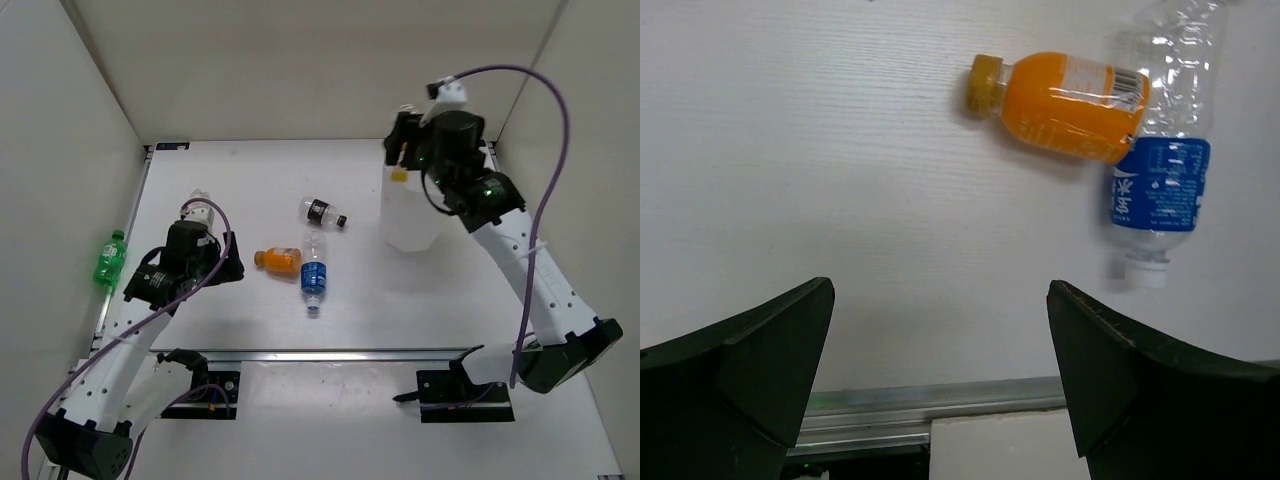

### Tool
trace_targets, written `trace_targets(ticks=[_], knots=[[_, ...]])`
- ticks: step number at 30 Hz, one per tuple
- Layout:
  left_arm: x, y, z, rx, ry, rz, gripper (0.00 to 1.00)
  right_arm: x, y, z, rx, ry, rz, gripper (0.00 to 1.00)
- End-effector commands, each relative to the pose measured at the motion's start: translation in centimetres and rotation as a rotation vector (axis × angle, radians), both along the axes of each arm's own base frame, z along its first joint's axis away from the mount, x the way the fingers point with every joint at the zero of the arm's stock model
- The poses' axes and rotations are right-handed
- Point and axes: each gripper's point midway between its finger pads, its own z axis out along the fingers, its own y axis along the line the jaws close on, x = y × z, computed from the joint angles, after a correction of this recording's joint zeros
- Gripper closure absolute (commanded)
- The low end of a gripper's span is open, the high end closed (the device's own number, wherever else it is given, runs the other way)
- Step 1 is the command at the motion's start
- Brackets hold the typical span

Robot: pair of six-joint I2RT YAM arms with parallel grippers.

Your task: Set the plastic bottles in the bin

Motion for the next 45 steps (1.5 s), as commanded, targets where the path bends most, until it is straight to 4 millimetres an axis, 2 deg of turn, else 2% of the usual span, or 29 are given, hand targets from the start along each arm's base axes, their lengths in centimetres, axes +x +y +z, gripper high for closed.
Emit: trace_targets(ticks=[1,2,3,4,6,8,10,13,14,15,16,17,18,21,23,24,25,26,28,29,30,33,34,36,37,38,43,44,45], knots=[[1.5,2.0,0.0,0.035,-0.018,0.107,0.02,3.3,-6.5,0.5,-0.074,-0.019,-0.09,0.79],[1.8,2.5,-0.1,0.051,-0.009,0.123,0.01,4.1,-8.6,1.1,-0.08,-0.028,-0.123,0.78],[2.0,2.6,0.0,0.054,-0.009,0.121,0.01,5.2,-9.0,0.8,-0.076,-0.016,-0.122,0.75],[2.3,3.1,0.1,0.07,-0.013,0.14,0.01,6.5,-10.5,-0.7,-0.072,0.025,-0.132,0.73],[2.7,3.9,-0.4,0.116,0.006,0.147,0.02,7.6,-12.6,-1.4,-0.052,0.054,-0.142,0.7],[2.9,5.0,-0.6,0.135,0.034,0.197,0.01,8.7,-13.4,-3.1,-0.082,0.086,-0.168,0.65],[3.4,5.7,-1.0,0.141,0.047,0.221,0.01,8.8,-13.2,-4.7,-0.102,0.108,-0.166,0.47],[4.8,6.8,-1.3,0.156,0.058,0.248,0.01,8.9,-13.3,-4.6,-0.106,0.094,-0.163,0.15],[5.3,7.1,-0.8,0.152,0.046,0.253,0.02,8.9,-13.7,-4.9,-0.11,0.108,-0.179,0.1],[5.9,7.8,-1.3,0.171,0.069,0.262,0.02,9.0,-14.1,-4.2,-0.11,0.093,-0.194,0.03],[7.0,8.0,-1.2,0.188,0.067,0.234,0.02,9.0,-14.4,-4.1,-0.116,0.09,-0.198,0.01],[7.9,8.6,-0.6,0.186,0.055,0.24,0.01,8.5,-14.6,-3.9,-0.121,0.088,-0.198,0.01],[8.5,9.5,-1.2,0.21,0.084,0.239,0.02,8.4,-14.8,-3.5,-0.125,0.078,-0.193,0.01],[12.1,11.9,0.3,0.245,0.077,0.233,0.02,7.3,-14.5,-2.4,-0.141,0.051,-0.168,0.01],[14.0,12.7,-0.8,0.218,0.106,0.2,0.01,6.4,-14.1,-2.6,-0.16,0.049,-0.162,0.01],[15.0,12.9,-0.3,0.168,0.083,0.187,0.01,5.9,-14.7,-1.6,-0.194,0.013,-0.197,0.01],[15.8,13.0,-1.1,0.163,0.086,0.166,0.01,5.6,-14.1,-1.5,-0.209,0.0,-0.19,0.0],[16.9,12.9,-1.8,0.154,0.066,0.141,0.01,5.2,-14.5,-1.0,-0.216,-0.016,-0.222,0.01],[18.4,12.0,-2.2,0.081,0.058,0.056,0.01,4.9,-13.8,-0.9,-0.187,-0.009,-0.181,0.01],[18.9,12.0,-3.0,0.093,0.071,0.009,0.01,4.7,-14.3,-0.8,-0.173,-0.002,-0.174,0.01],[19.4,12.3,-3.0,0.087,0.066,0.001,0.01,4.3,-13.7,-0.6,-0.127,-0.003,-0.125,0.0],[20.8,12.8,-5.4,0.048,0.104,-0.031,0.01,3.8,-14.2,-0.9,-0.082,0.006,-0.107,0.01],[21.2,13.0,-5.2,0.052,0.092,-0.03,0.01,3.7,-13.9,-1.0,-0.078,0.008,-0.105,0.0],[21.8,13.5,-6.6,0.079,0.112,-0.017,0.01,3.4,-14.2,-1.1,-0.09,0.015,-0.111,0.01],[22.1,14.4,-6.6,0.101,0.107,0.008,0.01,3.1,-14.3,-0.9,-0.086,0.014,-0.108,0.01],[22.5,14.3,-6.9,0.107,0.116,0.012,0.01,3.3,-14.5,-1.4,-0.078,0.026,-0.116,0.01],[23.2,15.6,-9.3,0.116,0.179,0.066,0.02,2.6,-14.9,-2.8,-0.044,0.062,-0.12,0.0],[23.4,15.9,-8.9,0.11,0.169,0.071,0.01,2.5,-14.9,-2.5,-0.024,0.053,-0.119,0.01],[23.5,15.3,-9.8,0.121,0.19,0.052,0.01,2.3,-14.8,-2.9,-0.016,0.061,-0.113,0.01]])
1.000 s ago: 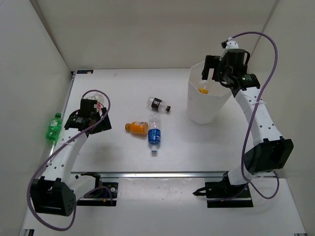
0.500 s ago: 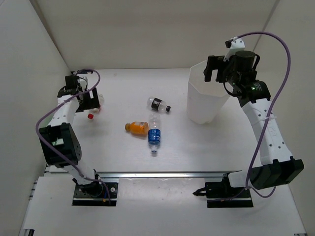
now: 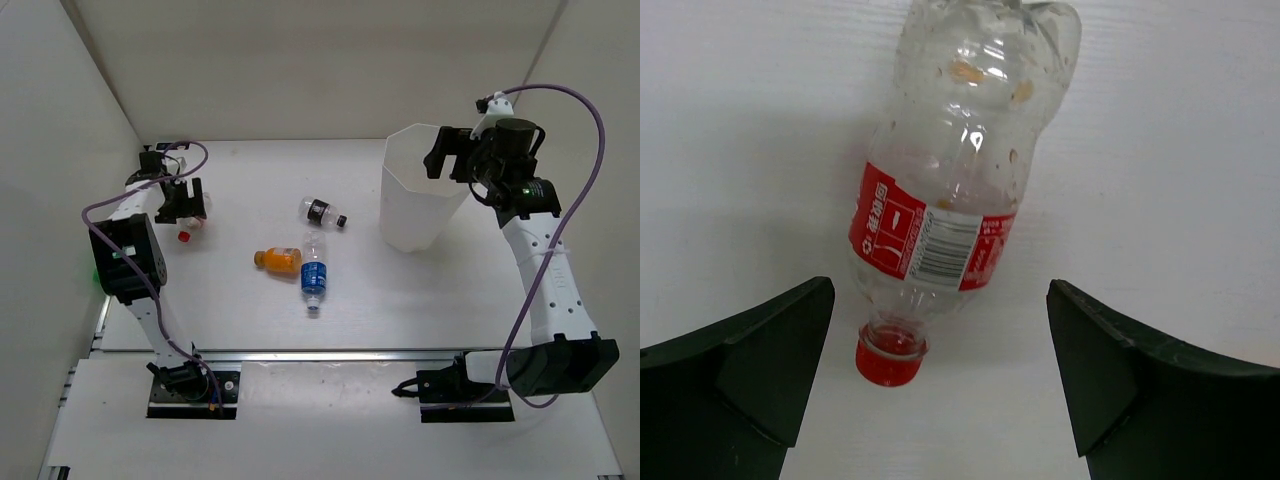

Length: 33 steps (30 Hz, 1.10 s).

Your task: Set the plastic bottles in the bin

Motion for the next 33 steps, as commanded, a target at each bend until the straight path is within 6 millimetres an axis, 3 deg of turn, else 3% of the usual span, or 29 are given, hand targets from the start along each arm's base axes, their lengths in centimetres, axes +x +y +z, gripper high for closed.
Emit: trace_targets(ticks=[1,5,8,10,11,12,13,15,17,19,20,22,24,26,27,29,30,31,33], knots=[[1.6,0.2,0.9,0.025,-0.043,0.003,0.02,-1.0,-0.3,1.6,0.05,-0.056,-0.005,0.01],[1.4,0.0,-1.5,-0.016,-0.012,0.027,0.05,-1.6,-0.8,1.2,0.065,-0.045,-0.027,0.01],[1.3,0.0,-1.7,-0.054,0.004,0.033,0.18,-2.4,-0.8,1.5,0.07,-0.061,-0.028,0.01],[1.5,-0.3,-1.0,-0.017,-0.014,0.03,0.39,-3.2,-0.9,1.7,0.072,-0.073,-0.032,0.01],[1.5,-0.4,-0.1,0.001,-0.032,0.031,0.46,-3.0,-1.0,0.9,0.074,-0.058,-0.034,0.01],[1.4,-0.6,0.5,0.029,-0.027,0.033,0.62,-3.2,-0.9,0.6,0.075,-0.059,-0.037,0.01],[1.7,-1.1,1.9,0.038,-0.051,0.016,0.67,-3.3,-0.9,0.5,0.078,-0.056,-0.04,0.01],[1.9,-2.4,5.2,0.014,-0.124,-0.024,0.67,-3.8,-0.4,0.0,0.075,-0.037,-0.034,0.01],[1.7,-4.2,8.2,-0.016,-0.192,-0.062,0.66,-4.4,1.7,-0.5,0.098,-0.014,0.036,0.01],[1.1,-6.8,12.2,-0.062,-0.293,-0.107,0.68,-4.6,4.8,-0.7,0.136,0.0,0.149,0.01],[0.7,-8.7,12.5,-0.08,-0.304,-0.142,0.68,-5.0,7.0,-0.8,0.147,0.011,0.224,0.01],[-1.0,-13.2,15.9,-0.151,-0.393,-0.213,0.7,-6.3,11.4,-1.3,0.14,0.024,0.349,0.01],[-3.5,-19.2,17.3,-0.289,-0.424,-0.366,0.71,-6.5,14.1,-2.0,0.127,0.016,0.4,0.01],[-6.5,-23.2,19.6,-0.388,-0.488,-0.453,0.73,-7.4,16.6,-2.0,0.148,0.024,0.486,0.01],[-8.3,-25.8,19.5,-0.472,-0.487,-0.539,0.72,-8.1,18.1,-1.5,0.177,0.012,0.548,0.01],[-11.6,-28.2,21.4,-0.603,-0.511,-0.625,0.7,-8.9,19.5,-2.3,0.223,0.031,0.615,0.01],[-12.7,-29.0,21.0,-0.649,-0.506,-0.657,0.7,-9.7,20.5,-1.6,0.264,0.017,0.675,0.01],[-13.8,-29.5,22.2,-0.693,-0.522,-0.678,0.7,-9.7,20.9,-1.4,0.294,0.007,0.697,0.01],[-16.0,-30.5,22.7,-0.78,-0.514,-0.751,0.7,-11.1,21.9,-1.1,0.346,-0.009,0.767,0.01]])
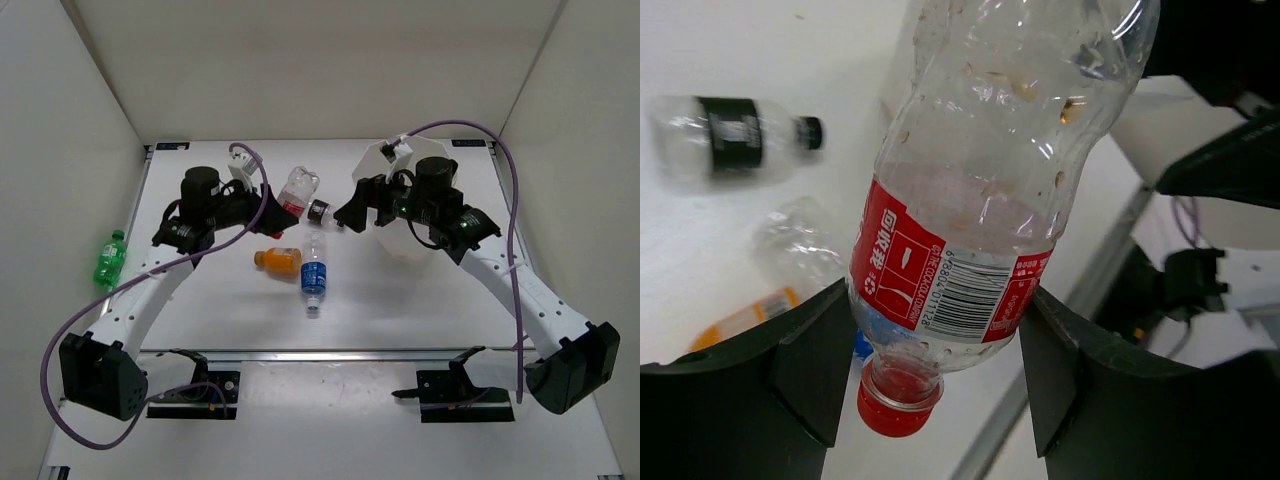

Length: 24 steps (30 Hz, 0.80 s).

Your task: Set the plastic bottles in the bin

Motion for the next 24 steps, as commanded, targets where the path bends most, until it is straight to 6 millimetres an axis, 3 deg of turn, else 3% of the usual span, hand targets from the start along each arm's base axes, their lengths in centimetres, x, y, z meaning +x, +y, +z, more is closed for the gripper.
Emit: trace_targets(ticks=[1,5,8,13,17,20,23,24], knots=[[-4.6,-2.8,2.6,-0.185,0.017,-0.213,0.7,-1.9,2.6,2.6,0.172,-0.044,0.145,0.01],[-6.4,-4.3,3.2,-0.198,0.013,-0.256,0.7,-1.9,1.7,3.2,0.188,-0.069,0.123,0.01],[-6.7,-4.8,3.0,-0.206,0.04,-0.28,0.71,-0.7,0.1,3.5,0.139,-0.083,0.056,0.01],[-6.7,-5.0,4.4,-0.245,0.006,-0.304,0.71,1.0,-2.2,5.6,0.05,-0.148,-0.058,0.0],[-6.9,-5.5,5.3,-0.263,0.013,-0.328,0.7,2.1,-3.2,5.5,0.012,-0.131,-0.104,0.01],[-7.4,-6.0,6.8,-0.281,-0.037,-0.377,0.69,2.4,-3.4,7.3,-0.017,-0.182,-0.135,0.01],[-8.3,-6.4,7.8,-0.319,-0.04,-0.419,0.7,1.1,-2.4,10.3,0.031,-0.235,-0.083,0.01],[-8.6,-6.6,8.1,-0.337,-0.055,-0.446,0.7,0.4,-1.7,10.3,0.044,-0.224,-0.043,0.01]])
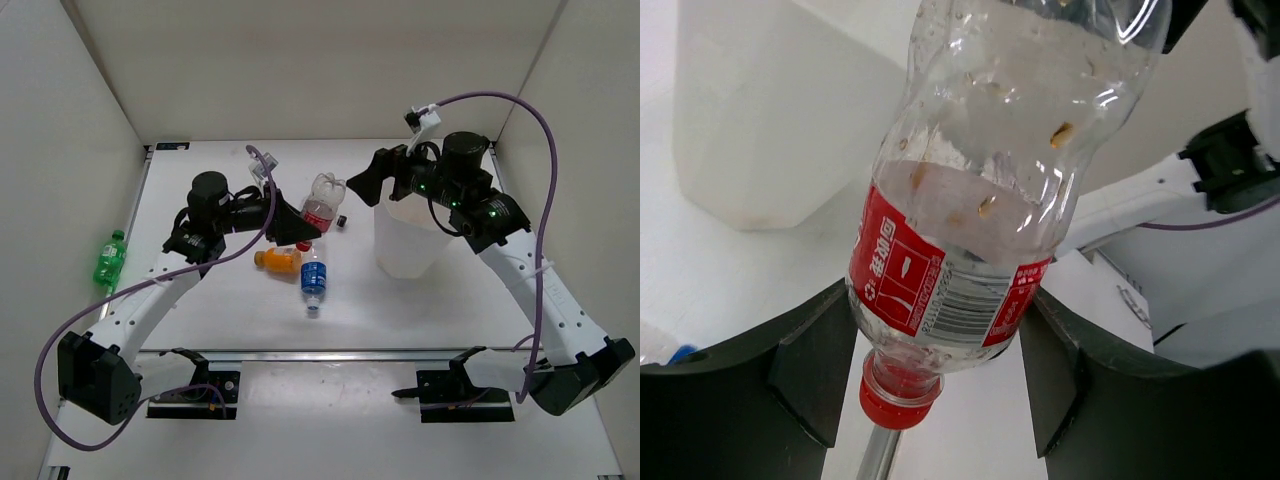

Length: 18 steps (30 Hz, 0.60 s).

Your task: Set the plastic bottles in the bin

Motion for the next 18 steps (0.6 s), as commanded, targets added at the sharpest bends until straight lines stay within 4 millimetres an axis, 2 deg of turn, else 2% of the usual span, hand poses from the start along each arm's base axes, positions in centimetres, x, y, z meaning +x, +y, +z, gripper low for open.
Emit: trace_targets(ticks=[1,3,6,7,10,11,13,15,16,18], knots=[[-1.8,-0.6,3.6,-0.094,-0.077,-0.098,0.7,-1.6,1.3,3.8,0.038,-0.079,0.069,0.01],[-2.0,-1.0,4.3,-0.113,-0.093,-0.12,0.7,-3.0,2.8,4.1,0.058,-0.08,0.139,0.01],[-1.9,-1.3,4.2,-0.117,-0.08,-0.131,0.7,-4.9,5.0,3.5,0.082,-0.052,0.227,0.01],[-2.0,-1.3,4.7,-0.129,-0.099,-0.139,0.7,-5.8,5.6,3.4,0.091,-0.049,0.265,0.0],[-1.6,-1.2,4.6,-0.128,-0.093,-0.13,0.71,-6.2,5.5,3.6,0.129,-0.047,0.286,0.0],[-1.5,-1.3,4.3,-0.123,-0.082,-0.131,0.72,-5.7,5.0,3.7,0.133,-0.05,0.266,0.01],[-1.3,-1.2,3.6,-0.111,-0.052,-0.125,0.74,-6.4,3.7,5.0,0.161,-0.077,0.256,0.01],[-1.2,-0.9,3.2,-0.106,-0.053,-0.11,0.74,-6.5,2.8,5.0,0.173,-0.09,0.256,0.01],[-1.3,-0.8,3.0,-0.102,-0.043,-0.108,0.75,-7.3,2.8,5.2,0.191,-0.088,0.293,0.01],[-1.7,-1.3,2.8,-0.093,-0.051,-0.121,0.75,-7.2,2.9,4.8,0.207,-0.068,0.319,0.01]])
